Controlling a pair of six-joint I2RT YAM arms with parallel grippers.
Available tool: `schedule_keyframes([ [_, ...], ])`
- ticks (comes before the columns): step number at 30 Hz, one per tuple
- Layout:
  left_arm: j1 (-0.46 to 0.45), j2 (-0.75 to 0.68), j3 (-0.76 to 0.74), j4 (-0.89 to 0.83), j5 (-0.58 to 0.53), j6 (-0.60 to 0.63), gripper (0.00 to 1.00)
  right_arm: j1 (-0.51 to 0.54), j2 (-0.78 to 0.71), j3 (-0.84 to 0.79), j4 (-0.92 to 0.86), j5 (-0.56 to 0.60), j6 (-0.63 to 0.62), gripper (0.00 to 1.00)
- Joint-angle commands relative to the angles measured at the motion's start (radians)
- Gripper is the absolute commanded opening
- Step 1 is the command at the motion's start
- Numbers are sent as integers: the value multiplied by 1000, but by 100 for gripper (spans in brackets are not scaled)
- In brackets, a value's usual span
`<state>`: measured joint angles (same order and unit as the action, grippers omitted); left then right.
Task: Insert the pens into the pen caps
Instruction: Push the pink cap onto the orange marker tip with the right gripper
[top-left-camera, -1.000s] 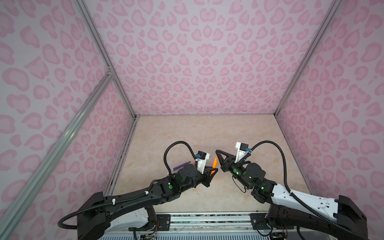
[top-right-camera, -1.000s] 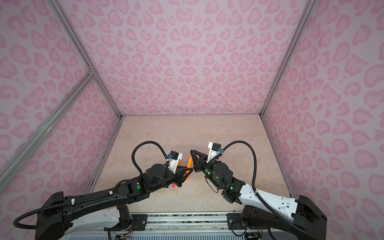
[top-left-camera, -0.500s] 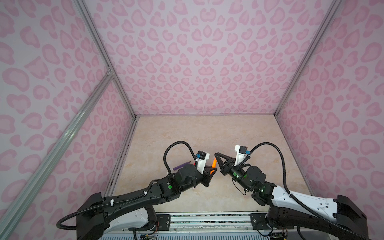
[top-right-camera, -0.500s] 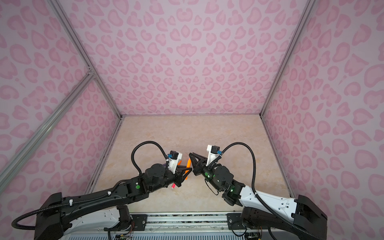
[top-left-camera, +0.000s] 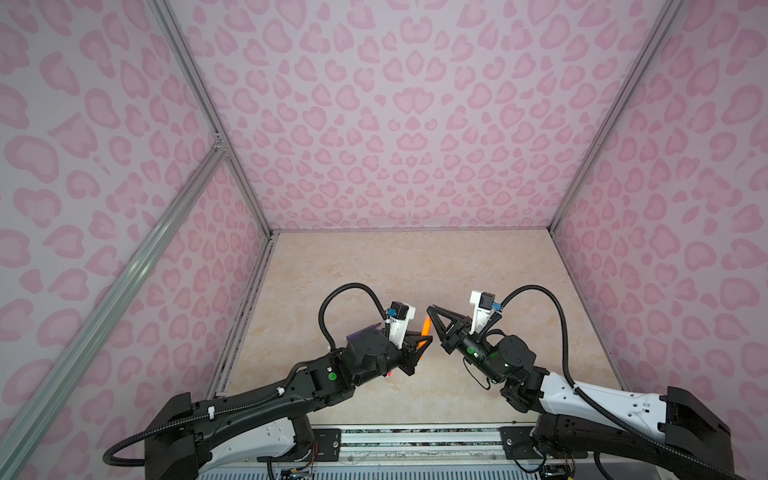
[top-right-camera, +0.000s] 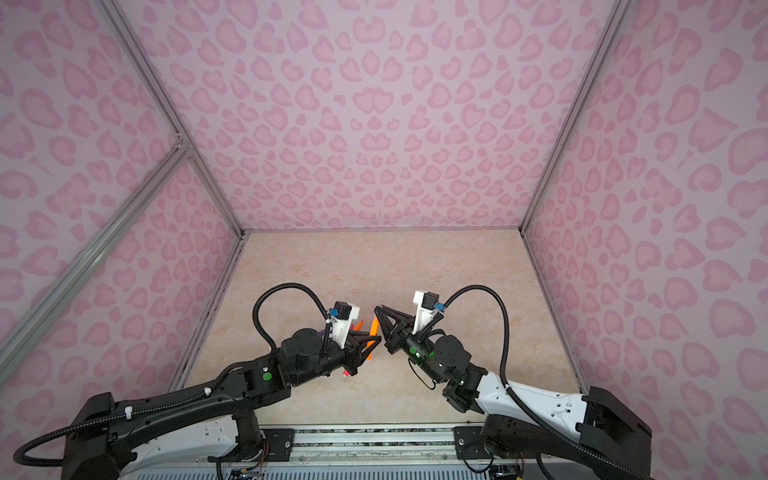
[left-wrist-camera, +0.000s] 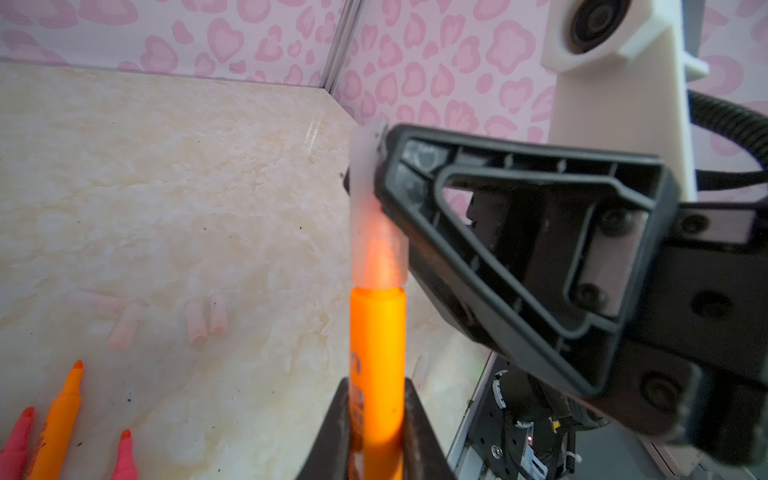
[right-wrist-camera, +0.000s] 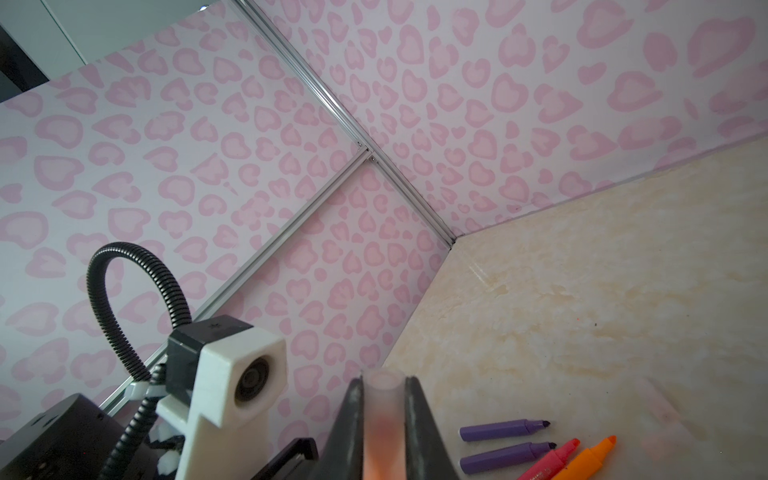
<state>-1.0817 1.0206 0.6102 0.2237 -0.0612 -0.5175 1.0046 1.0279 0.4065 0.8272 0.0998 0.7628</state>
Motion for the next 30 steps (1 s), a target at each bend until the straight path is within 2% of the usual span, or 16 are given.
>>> schedule_keyframes([
  [1,4,-6,0,94,-16,14,4,2,-11,26,-98,-11,-20,28],
  [3,4,-5,-4,92,-18,14,4,3,-20,53,-147,5,-28,35],
  [5,4,-5,-6,90,-25,11,4,1,-28,81,-191,16,-37,49],
  [9,4,-3,-8,89,-29,11,4,-7,-40,124,-245,24,-48,67],
  [14,3,3,-8,85,-31,13,4,-27,-20,205,-377,72,-20,77],
  [18,3,13,-3,82,-41,16,3,-36,24,271,-434,36,-22,75],
  [22,4,22,-1,76,-53,19,4,-37,71,330,-489,24,-13,63],
  [30,3,12,-4,69,-60,20,4,-40,118,370,-513,14,-5,51],
])
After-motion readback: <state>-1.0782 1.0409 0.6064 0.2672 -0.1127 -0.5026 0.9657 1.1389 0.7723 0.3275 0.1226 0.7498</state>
